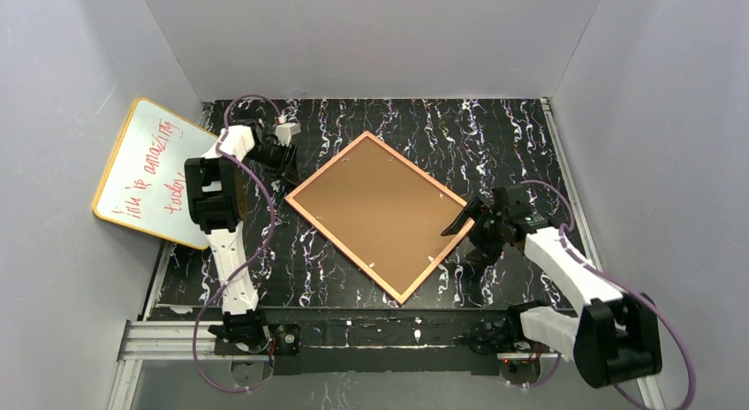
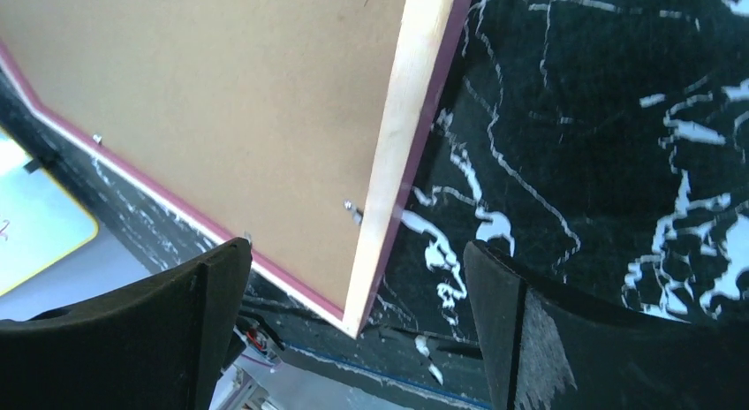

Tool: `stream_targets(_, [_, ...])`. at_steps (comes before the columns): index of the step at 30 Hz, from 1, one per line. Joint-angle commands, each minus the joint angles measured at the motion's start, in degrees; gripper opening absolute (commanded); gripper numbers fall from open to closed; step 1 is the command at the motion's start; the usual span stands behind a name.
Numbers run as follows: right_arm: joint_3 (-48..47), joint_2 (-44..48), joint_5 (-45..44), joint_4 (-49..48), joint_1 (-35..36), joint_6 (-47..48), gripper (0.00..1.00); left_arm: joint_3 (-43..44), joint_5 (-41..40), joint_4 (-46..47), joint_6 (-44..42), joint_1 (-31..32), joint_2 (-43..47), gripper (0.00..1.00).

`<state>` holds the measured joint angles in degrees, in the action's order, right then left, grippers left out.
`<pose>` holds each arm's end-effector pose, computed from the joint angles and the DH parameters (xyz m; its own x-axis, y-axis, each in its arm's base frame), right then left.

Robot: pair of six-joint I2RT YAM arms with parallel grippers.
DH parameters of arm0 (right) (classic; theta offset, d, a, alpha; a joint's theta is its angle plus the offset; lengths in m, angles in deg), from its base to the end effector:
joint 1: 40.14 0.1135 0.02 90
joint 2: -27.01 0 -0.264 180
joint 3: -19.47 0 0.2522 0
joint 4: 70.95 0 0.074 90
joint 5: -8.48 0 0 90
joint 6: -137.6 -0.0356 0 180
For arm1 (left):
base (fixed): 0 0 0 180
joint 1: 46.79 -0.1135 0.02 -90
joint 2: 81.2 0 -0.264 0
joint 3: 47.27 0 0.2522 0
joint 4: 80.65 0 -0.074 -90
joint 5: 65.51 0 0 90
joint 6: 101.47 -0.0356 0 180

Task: Put the photo into the frame
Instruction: Adjust the photo frame at the center of the board.

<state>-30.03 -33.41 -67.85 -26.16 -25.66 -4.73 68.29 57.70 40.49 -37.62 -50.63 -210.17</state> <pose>0.1901 0.0578 0.2056 -0.7832 0.5921 -0.1897 0.4059 0.7181 0.5653 0.4632 0.0116 0.1614 -0.8044 0.3156 -0.5033 0.5179 0.7875 -0.3341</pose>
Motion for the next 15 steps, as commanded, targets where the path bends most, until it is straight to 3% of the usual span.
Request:
stream_targets(1, [1.07, -5.71, -0.02, -7.79, -0.11, 0.57, 0.99, -7.15, -0.53, -2.20, -3.12, 0.45, 1.07, 0.35])
stream_targets(6, [1.55, -9.17, -2.91, -15.62, -0.70, 0.11, 0.99, -13.81, 0.57, -2.78, -5.76, 0.54, 4.04, 0.34])
stream_targets(15, [-5.65, -19.35, -2.42, -17.97, -8.21, 5.83, 0.99, -26.36, 0.44, -10.57, -16.24, 3.01, 13.30, 0.33])
